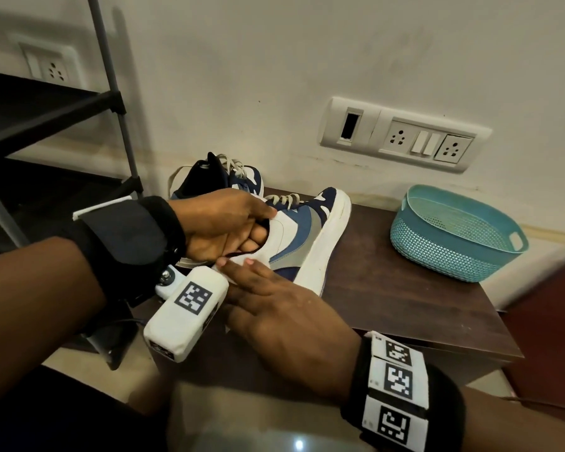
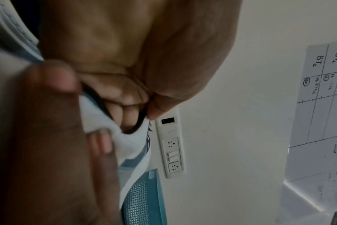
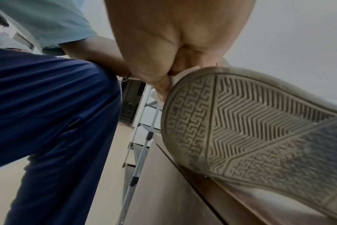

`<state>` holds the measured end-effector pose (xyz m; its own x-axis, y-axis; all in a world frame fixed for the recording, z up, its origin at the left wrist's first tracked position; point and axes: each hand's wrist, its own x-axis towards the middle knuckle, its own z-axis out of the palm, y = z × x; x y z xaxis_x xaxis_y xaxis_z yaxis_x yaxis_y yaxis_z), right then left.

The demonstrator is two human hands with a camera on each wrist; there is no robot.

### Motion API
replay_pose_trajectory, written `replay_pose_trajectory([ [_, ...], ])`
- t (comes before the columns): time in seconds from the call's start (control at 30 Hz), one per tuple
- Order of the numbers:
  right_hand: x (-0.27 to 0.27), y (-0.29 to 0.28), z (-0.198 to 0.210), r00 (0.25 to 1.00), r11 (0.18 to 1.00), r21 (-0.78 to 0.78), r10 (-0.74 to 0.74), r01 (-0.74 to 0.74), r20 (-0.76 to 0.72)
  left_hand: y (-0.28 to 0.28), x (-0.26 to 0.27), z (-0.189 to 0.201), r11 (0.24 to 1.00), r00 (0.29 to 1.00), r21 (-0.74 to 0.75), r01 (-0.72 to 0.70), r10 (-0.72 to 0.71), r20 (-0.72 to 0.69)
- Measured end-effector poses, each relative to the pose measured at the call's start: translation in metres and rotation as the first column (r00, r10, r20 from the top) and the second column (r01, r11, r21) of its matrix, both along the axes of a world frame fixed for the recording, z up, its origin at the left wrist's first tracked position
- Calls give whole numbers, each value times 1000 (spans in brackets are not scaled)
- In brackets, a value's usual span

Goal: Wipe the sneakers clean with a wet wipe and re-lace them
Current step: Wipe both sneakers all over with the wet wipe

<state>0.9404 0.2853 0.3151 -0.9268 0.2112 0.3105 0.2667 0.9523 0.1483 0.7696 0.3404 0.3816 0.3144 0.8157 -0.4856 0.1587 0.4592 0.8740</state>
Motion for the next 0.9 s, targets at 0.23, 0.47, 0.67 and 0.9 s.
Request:
replay_pose_trajectory([
  [0.23, 10, -11, 18, 951, 996, -24, 86, -83, 296, 2, -4, -5, 990, 994, 102, -98, 102, -30],
  [0.47, 61, 8, 71, 931, 617, -772, -175, -149, -320, 5, 2, -2, 989, 995, 116, -94, 96, -15],
  [0.67, 73, 48, 48, 590, 786, -618, -501, 6, -633, 6, 8, -4, 976, 994, 207, -60, 77, -75],
  [0.9, 53, 20, -7, 971, 917, -366, 80, -161, -227, 5, 2, -10, 925, 944, 368, -91, 197, -263],
])
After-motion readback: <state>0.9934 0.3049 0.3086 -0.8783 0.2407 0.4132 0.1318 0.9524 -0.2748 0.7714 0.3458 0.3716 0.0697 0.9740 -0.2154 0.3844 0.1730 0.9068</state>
